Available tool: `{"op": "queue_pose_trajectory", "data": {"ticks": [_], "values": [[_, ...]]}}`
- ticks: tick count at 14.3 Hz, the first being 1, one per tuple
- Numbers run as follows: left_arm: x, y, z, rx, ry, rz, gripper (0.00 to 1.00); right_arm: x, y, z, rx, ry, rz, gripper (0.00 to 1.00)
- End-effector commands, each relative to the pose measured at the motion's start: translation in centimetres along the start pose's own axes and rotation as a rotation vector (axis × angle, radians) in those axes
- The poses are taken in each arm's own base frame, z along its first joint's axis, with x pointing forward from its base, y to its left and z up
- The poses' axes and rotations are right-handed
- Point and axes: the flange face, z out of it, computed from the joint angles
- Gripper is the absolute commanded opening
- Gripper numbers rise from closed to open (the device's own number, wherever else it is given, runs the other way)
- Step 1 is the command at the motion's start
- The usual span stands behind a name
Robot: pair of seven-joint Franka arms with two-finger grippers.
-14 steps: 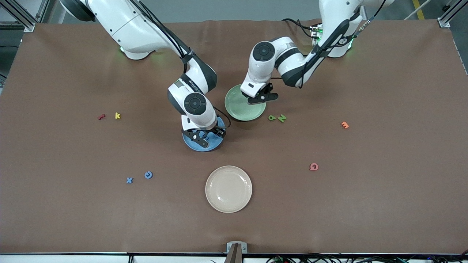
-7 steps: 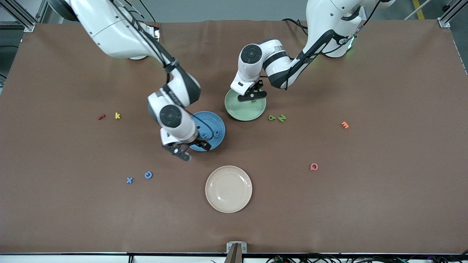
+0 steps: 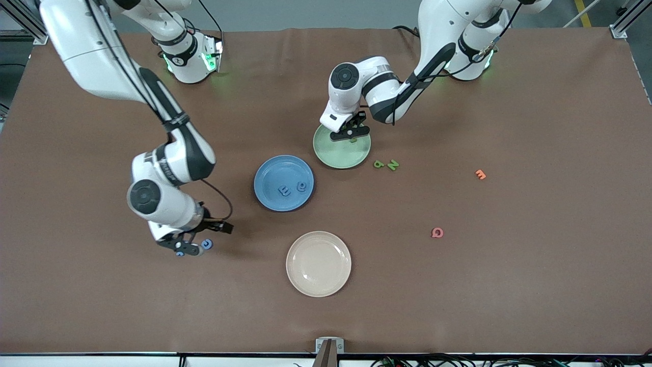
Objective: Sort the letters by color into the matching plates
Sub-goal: 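Move the right gripper to the blue x while the left gripper reaches N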
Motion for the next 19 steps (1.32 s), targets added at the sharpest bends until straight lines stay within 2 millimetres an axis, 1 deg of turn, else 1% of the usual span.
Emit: {"op": "queue_pose_trajectory", "data": {"ticks": [1,2,3,4,5,6,7,8,9,11,13,14,16,18,19], "values": [[0.2,0.5,-0.3,0.006,0.008,-0.013,0.71,2.5,3.9,0.9,-0.032,0.014,-0.151,1.0],[0.6,0.3,-0.4,0.005,0.009,-0.017,0.83,3.2,5.0,1.5,-0.034,0.011,-0.199,1.0],[1.0,0.1,-0.7,0.001,0.011,-0.021,0.89,3.9,5.9,1.7,-0.032,0.013,-0.238,1.0],[1.6,-0.1,-1.4,-0.007,0.022,-0.03,0.91,4.6,6.9,2.1,-0.031,0.014,-0.265,1.0],[3.0,-0.6,-2.4,-0.017,0.033,-0.046,0.92,5.1,7.8,2.5,-0.035,0.015,-0.281,1.0],[4.8,-1.5,-3.4,-0.016,0.041,-0.053,0.93,5.4,8.2,2.7,-0.037,0.016,-0.294,1.0],[6.5,-2.5,-4.3,-0.015,0.046,-0.04,0.93,5.7,8.6,3.0,-0.041,0.016,-0.292,0.98],[7.8,-3.3,-4.9,-0.019,0.053,-0.011,0.95,6.1,9.3,3.3,-0.053,0.021,-0.291,0.95],[9.3,-4.6,-4.9,-0.016,0.05,0.013,0.95,6.5,9.8,3.7,-0.067,0.028,-0.303,0.92],[12.1,-6.7,-5.3,-0.023,0.05,0.016,0.95,6.9,10.0,4.7,-0.058,0.052,-0.309,0.88],[13.6,-7.9,-5.5,-0.027,0.05,0.017,0.95,6.9,9.9,5.4,-0.051,0.065,-0.305,0.84],[14.6,-8.9,-5.4,-0.026,0.048,0.015,0.94,6.9,9.8,5.9,-0.049,0.062,-0.301,0.82],[15.2,-9.6,-5.3,-0.022,0.049,0.01,0.94,6.8,9.6,6.0,-0.045,0.06,-0.29,0.79],[15.9,-10.7,-5.0,-0.022,0.05,0.001,0.94,6.6,9.0,6.2,-0.044,0.058,-0.238,0.76],[15.7,-11.0,-4.9,-0.012,0.057,0.02,0.94,6.5,8.8,6.3,-0.045,0.058,-0.23,0.76]]}}
